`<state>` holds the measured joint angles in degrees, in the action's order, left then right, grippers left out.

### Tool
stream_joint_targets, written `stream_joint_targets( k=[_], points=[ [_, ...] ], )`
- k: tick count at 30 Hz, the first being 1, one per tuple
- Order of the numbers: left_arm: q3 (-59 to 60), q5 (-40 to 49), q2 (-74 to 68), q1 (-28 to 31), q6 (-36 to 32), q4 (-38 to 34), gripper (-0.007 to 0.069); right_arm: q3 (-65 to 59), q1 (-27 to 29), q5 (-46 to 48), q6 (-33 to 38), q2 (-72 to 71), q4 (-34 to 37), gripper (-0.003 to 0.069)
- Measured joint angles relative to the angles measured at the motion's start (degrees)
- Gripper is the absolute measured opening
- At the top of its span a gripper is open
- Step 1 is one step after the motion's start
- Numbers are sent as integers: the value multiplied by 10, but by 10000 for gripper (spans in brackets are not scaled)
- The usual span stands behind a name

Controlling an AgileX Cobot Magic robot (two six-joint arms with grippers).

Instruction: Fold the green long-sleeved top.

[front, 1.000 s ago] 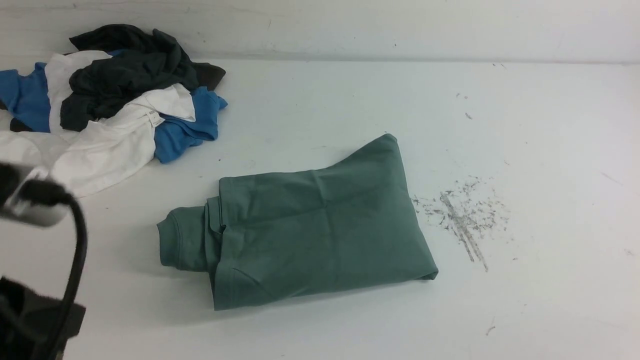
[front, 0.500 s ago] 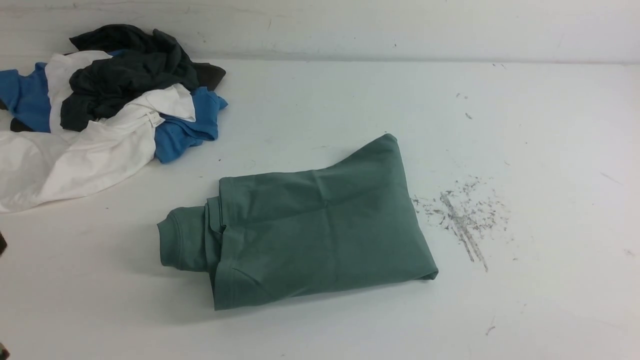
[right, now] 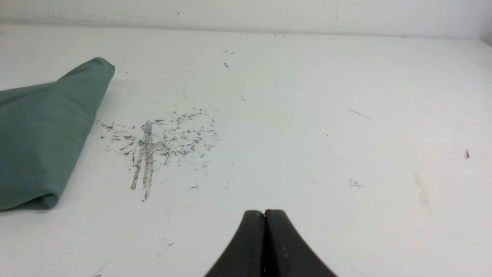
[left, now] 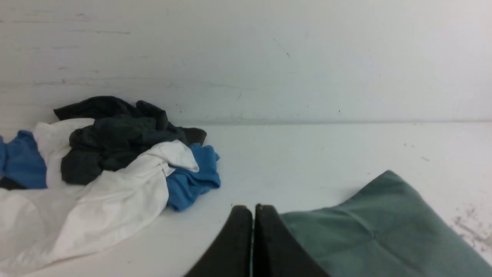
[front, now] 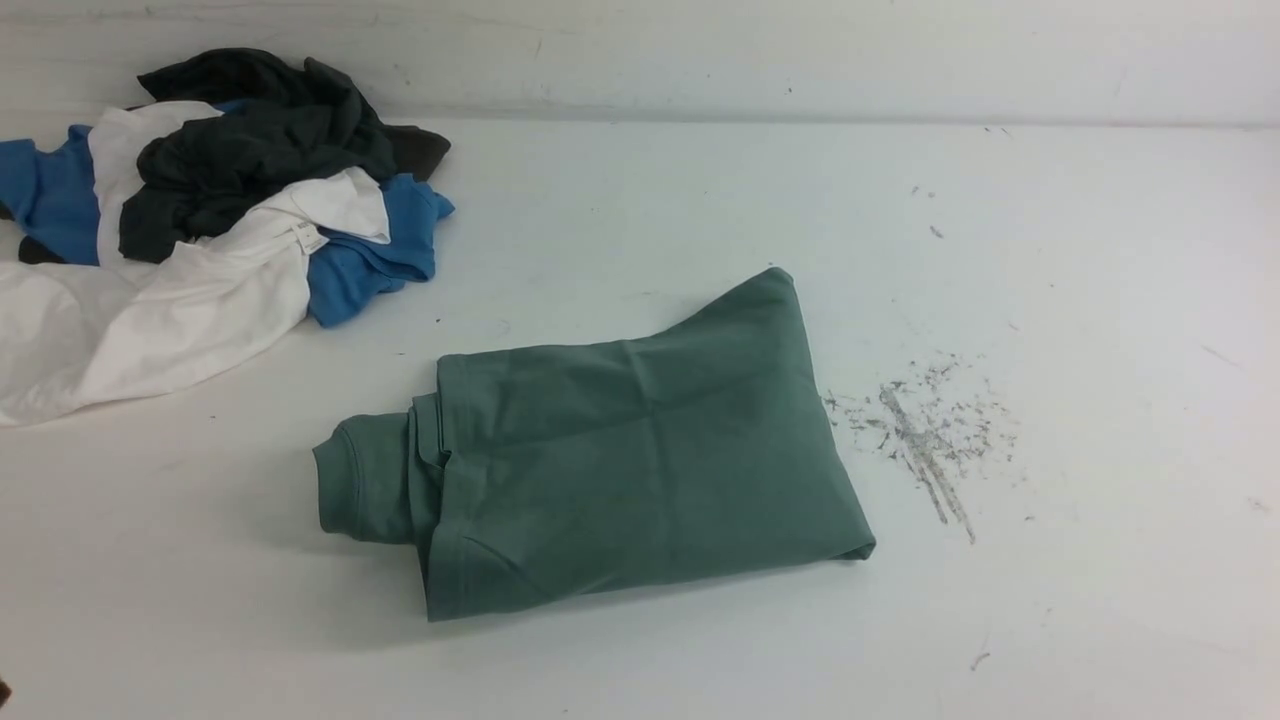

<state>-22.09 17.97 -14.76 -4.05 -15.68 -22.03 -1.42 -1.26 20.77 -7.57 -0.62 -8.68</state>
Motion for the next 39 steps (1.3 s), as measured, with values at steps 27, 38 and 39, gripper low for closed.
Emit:
stream_joint_targets(
  k=[27,38,39],
  points=[
    [234,31,153,0,194,243,-1,0,0,1,0,0,-1,-15],
    [233,31,153,0,189,236,-1,0,0,1,5,0,-1,-15],
    [233,31,153,0,189,236,-1,0,0,1,7,0,-1,-15]
  ],
)
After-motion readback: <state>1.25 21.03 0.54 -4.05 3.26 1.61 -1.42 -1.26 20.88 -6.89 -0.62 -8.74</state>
